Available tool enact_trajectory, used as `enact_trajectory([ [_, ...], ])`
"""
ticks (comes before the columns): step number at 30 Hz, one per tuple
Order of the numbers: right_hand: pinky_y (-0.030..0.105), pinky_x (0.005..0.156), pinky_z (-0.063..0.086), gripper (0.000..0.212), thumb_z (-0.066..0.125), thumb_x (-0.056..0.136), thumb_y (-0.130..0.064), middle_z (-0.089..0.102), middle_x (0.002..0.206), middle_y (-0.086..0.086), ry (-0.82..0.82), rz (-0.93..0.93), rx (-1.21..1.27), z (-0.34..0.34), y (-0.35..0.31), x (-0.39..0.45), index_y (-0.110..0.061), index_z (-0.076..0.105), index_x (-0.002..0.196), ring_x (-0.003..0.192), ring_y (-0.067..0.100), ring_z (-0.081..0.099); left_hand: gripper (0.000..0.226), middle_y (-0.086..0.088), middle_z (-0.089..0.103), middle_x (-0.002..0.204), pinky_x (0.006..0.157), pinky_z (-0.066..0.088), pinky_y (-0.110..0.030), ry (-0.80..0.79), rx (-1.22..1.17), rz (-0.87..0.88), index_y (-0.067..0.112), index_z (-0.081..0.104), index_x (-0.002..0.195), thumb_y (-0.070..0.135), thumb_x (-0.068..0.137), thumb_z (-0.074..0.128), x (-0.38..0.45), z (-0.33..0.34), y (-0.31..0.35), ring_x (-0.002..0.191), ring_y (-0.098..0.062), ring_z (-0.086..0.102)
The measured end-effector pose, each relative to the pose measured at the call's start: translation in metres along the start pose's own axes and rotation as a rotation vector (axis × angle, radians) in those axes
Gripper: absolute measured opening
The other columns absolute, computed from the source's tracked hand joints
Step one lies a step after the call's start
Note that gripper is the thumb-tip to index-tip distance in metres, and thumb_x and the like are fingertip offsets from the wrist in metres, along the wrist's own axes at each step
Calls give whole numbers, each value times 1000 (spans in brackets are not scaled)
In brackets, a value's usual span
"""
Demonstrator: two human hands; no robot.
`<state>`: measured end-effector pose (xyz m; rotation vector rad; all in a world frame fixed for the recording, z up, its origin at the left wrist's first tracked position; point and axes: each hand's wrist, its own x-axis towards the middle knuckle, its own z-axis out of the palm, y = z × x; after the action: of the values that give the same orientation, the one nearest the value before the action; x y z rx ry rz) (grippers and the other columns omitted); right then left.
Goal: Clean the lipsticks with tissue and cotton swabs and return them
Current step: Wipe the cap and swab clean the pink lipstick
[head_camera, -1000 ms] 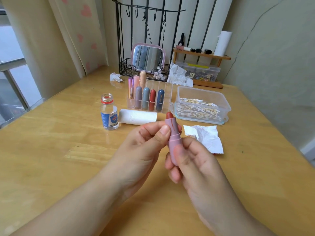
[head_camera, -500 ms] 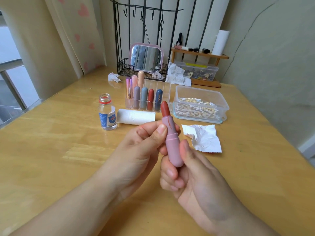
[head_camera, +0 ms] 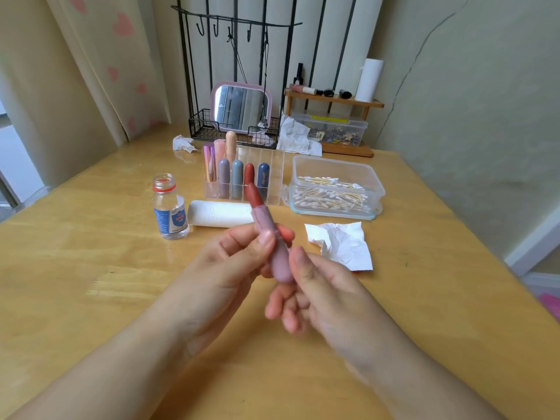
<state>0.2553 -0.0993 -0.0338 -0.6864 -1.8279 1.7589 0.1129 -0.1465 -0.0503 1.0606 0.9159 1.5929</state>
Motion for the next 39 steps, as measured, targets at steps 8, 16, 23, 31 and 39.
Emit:
enact_trajectory([
  [8,33,48,22,55,47,92,-51,37,51,1,655,283,-1084,-95,14,30,-15,36,52,56,23,39,32,-29,62,98,60,55,-33,59,93,-78,12,59,100,37,82,52,0,2,-1,72,-23,63],
  [16,15,49,32,26,63,86,-22,46,49,-5,752,-76,-809,-94,16,35,-7,57,65,49,11,40,27,1,49,62,48,36,-20,122,-13,-143,8,51,92,31,79,52,3,6,-7,52,-13,33],
  [23,27,70,46,23,68,82,-20,65,85,9,208,-191,-13,-50,-3,19,-1,58,74,75,16,58,39,-7,59,76,57,41,-19,9,36,-62,-6,46,105,25,82,53,0,13,-11,59,-14,43],
  [31,48,60,51,22,61,79,-24,63,79,19,-13,-99,348,-23,-6,8,-5,54,89,62,36,58,35,-8,54,65,56,43,-25,-35,225,101,7,41,104,31,86,60,-5,17,-13,55,-18,48],
  [39,29,44,52,18,67,75,-26,68,66,6,43,-129,213,-20,-10,6,-13,68,87,49,20,60,12,2,59,69,58,43,-29,-65,340,118,37,49,87,40,79,57,-10,19,-19,58,-16,48],
])
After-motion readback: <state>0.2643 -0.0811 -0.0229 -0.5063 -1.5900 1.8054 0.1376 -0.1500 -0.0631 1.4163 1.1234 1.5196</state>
